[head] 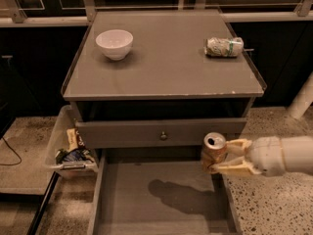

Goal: Place orange can into middle drawer

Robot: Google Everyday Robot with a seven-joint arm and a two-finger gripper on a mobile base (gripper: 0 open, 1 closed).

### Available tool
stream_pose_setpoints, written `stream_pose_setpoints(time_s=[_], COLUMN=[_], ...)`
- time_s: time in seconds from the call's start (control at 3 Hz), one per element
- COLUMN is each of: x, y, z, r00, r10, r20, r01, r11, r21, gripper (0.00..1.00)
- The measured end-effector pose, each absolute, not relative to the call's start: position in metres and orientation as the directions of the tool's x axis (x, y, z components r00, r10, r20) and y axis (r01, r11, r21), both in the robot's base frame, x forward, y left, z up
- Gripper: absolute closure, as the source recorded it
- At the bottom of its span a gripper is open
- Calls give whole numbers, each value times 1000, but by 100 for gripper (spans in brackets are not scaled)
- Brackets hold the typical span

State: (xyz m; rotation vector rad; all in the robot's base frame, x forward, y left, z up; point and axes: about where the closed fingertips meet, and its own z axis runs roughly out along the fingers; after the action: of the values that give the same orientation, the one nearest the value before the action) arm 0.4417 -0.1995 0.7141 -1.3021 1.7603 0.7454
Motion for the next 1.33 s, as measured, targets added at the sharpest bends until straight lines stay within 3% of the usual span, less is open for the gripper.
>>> stream_pose_setpoints(time_s=[0.67, 1.0, 1.33], x=[438, 441, 432], y=[-203, -207, -201], z=[580, 555, 595], r00=[-288, -308, -250], r10=[-457, -453, -453], r20=[-842, -837, -856], r01=[-933, -928, -953], r11=[332, 336, 271], r21=[139, 159, 135], gripper=[100, 100, 100])
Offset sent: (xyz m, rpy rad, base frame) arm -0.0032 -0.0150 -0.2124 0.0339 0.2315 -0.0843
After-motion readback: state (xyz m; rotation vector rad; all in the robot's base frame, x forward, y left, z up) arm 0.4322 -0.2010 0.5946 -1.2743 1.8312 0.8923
